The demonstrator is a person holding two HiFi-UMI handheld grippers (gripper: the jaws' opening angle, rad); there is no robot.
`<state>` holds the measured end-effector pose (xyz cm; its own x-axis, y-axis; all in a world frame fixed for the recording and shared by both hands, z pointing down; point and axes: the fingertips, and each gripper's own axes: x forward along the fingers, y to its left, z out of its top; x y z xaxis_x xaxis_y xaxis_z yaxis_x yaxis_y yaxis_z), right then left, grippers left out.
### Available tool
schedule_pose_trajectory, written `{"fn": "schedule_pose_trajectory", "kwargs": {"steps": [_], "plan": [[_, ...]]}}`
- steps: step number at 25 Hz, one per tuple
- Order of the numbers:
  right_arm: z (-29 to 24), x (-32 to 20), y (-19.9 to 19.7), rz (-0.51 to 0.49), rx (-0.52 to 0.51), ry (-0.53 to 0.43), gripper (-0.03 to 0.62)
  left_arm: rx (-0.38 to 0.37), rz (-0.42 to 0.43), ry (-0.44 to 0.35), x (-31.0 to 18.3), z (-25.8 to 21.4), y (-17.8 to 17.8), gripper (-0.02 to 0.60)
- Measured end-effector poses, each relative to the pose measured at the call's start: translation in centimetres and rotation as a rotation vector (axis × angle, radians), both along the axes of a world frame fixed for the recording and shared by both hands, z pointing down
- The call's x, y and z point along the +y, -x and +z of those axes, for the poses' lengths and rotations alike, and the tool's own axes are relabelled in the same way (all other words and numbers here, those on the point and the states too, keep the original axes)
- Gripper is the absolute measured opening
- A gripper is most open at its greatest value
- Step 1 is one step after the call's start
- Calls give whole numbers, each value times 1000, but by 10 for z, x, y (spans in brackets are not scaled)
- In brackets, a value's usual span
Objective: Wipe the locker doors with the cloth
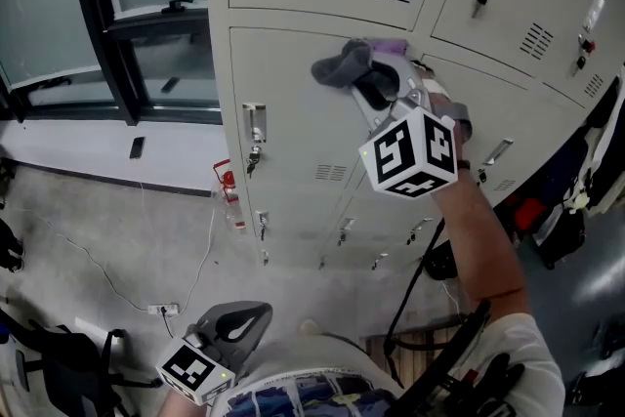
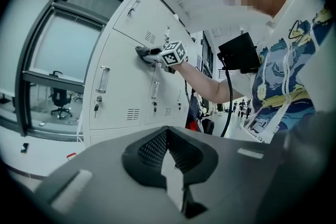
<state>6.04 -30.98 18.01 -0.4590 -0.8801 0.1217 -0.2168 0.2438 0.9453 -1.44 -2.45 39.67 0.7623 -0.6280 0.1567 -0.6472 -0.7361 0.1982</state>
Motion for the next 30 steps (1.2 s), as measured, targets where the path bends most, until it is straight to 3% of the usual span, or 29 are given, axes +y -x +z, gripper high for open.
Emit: {"fn": "schedule_pose_trajectory", "kwargs": {"steps": [13, 30], "plan": [[90, -2, -5, 21, 30, 117, 114, -11, 4, 4, -1, 3, 0, 2], [263, -4, 7, 19, 108, 387, 114, -19, -22, 38, -3, 11, 3, 2]]}}
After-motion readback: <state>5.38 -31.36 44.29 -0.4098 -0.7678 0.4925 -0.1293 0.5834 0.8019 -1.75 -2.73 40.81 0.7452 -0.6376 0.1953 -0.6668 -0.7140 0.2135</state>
